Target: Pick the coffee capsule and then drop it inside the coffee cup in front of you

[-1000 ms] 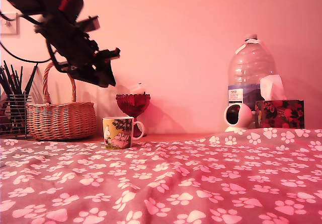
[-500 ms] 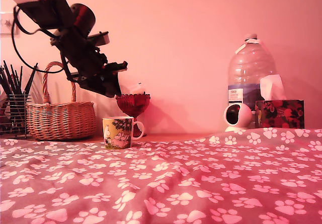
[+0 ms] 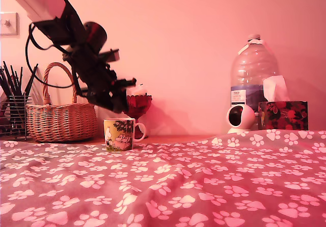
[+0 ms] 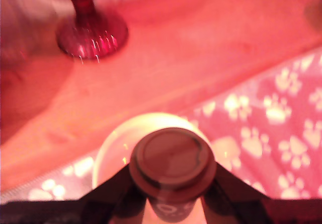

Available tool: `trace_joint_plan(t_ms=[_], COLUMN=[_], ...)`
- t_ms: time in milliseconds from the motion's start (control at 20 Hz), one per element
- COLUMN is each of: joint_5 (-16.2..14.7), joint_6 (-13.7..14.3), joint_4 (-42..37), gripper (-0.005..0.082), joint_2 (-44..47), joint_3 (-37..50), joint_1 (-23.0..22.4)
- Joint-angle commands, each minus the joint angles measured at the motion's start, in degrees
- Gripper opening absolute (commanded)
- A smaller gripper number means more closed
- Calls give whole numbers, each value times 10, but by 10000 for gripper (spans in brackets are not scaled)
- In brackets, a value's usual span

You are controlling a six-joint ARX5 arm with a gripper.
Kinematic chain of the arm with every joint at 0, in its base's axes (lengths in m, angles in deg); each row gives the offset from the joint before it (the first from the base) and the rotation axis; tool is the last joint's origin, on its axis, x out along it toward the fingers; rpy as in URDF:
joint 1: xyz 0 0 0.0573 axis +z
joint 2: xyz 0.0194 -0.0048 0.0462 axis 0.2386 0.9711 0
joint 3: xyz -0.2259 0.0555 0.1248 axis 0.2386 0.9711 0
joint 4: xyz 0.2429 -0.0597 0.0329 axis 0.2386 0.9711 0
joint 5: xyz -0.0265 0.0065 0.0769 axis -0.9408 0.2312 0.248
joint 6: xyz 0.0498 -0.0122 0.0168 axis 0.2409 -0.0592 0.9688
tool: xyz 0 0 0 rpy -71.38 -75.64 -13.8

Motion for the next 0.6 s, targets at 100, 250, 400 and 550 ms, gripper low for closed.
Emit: trace_joint_plan(t_ms=[100, 250, 400, 550], joint_5=[12, 14, 14, 14], joint_6=[9, 14, 15, 15], joint_4=[7, 16, 14, 14], gripper=[236, 236, 236, 236], joint_2=[14, 14, 14, 14], joint_3=[-7, -7, -7, -7], joint_1=[-2, -2, -2, -2])
